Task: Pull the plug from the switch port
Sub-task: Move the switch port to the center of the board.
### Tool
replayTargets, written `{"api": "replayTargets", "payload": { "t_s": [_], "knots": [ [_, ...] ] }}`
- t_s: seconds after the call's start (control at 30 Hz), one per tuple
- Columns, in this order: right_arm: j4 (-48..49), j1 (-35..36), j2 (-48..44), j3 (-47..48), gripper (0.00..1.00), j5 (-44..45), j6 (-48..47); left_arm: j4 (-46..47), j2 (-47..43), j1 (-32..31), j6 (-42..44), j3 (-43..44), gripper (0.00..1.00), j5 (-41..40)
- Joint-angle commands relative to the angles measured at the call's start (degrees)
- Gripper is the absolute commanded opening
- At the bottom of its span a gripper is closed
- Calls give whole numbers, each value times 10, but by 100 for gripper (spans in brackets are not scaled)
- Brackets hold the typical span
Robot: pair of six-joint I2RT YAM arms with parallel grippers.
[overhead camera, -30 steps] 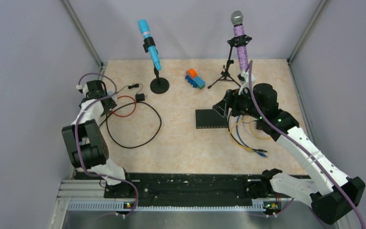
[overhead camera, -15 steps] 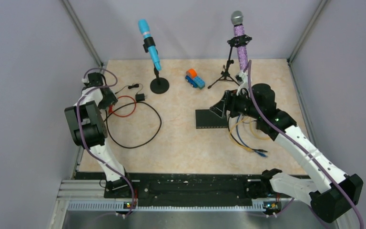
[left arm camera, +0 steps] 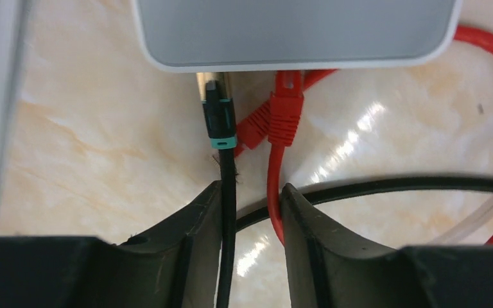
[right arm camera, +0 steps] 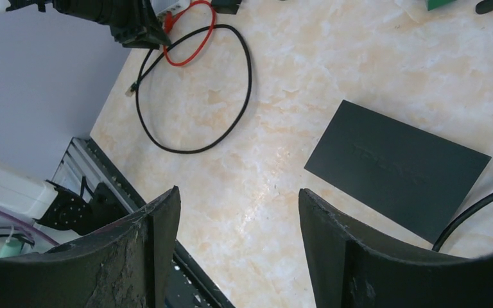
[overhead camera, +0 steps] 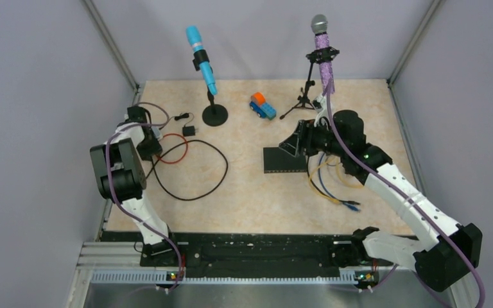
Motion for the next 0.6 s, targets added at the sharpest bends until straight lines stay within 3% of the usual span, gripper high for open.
{"api": "replayTargets", "payload": {
  "t_s": [0.0, 0.17, 0.57],
  "knots": [
    [38, 4, 11, -3, 66, -8, 8, -27, -56, -47, 7, -50, 41, 36],
    [44, 5, 15, -7, 66, -14, 12, -18, -101, -77, -40, -119, 35, 104],
    [46, 4, 2, -26, 66, 1, 21, -44, -193, -232, -132, -260, 37, 103]
  ]
}}
